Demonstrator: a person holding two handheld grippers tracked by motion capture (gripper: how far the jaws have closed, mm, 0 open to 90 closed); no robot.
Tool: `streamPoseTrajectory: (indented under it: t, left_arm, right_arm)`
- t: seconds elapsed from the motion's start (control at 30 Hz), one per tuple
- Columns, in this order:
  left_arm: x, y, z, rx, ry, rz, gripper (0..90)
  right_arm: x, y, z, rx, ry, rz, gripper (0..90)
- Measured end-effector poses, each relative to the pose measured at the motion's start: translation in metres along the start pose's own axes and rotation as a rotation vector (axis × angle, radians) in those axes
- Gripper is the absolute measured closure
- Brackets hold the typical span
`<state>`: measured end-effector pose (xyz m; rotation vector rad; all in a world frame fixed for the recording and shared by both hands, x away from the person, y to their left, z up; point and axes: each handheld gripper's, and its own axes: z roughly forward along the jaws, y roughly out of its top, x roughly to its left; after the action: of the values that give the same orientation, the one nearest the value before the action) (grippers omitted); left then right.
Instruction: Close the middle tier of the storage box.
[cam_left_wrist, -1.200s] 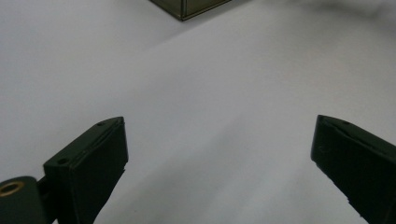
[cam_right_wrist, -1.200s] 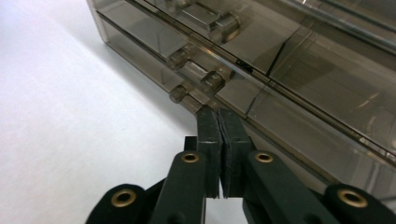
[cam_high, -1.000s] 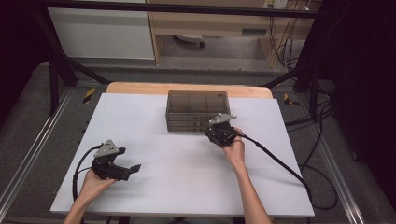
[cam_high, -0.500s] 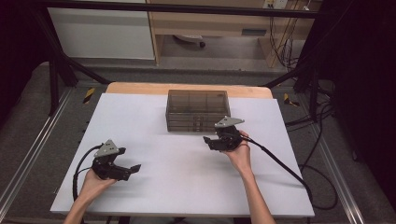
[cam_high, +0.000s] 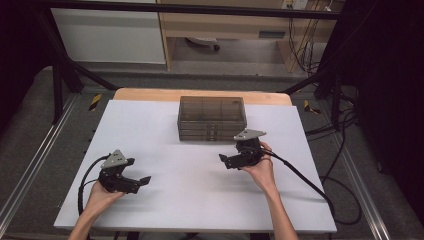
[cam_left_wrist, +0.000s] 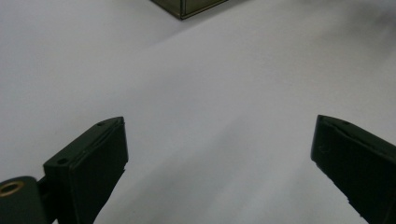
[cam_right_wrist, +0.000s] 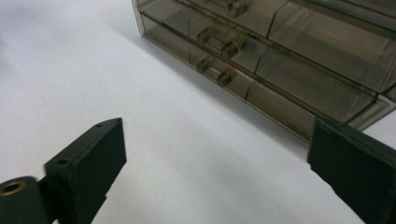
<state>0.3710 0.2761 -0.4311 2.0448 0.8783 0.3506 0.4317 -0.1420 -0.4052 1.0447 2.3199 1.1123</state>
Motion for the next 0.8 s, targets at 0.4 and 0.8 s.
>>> streamPoseTrajectory:
  t: [0.4, 0.8]
  left_arm:
    - [0.0, 0.0, 0.0, 0.0, -0.002, 0.0, 3.3]
    - [-0.001, 0.0, 0.0, 0.0, -0.003, 0.0, 3.3]
  right_arm:
    - [0.002, -0.01, -0.015, -0.015, 0.025, -0.001, 1.4]
    - [0.001, -0.025, -0.031, -0.019, 0.035, -0.001, 0.4]
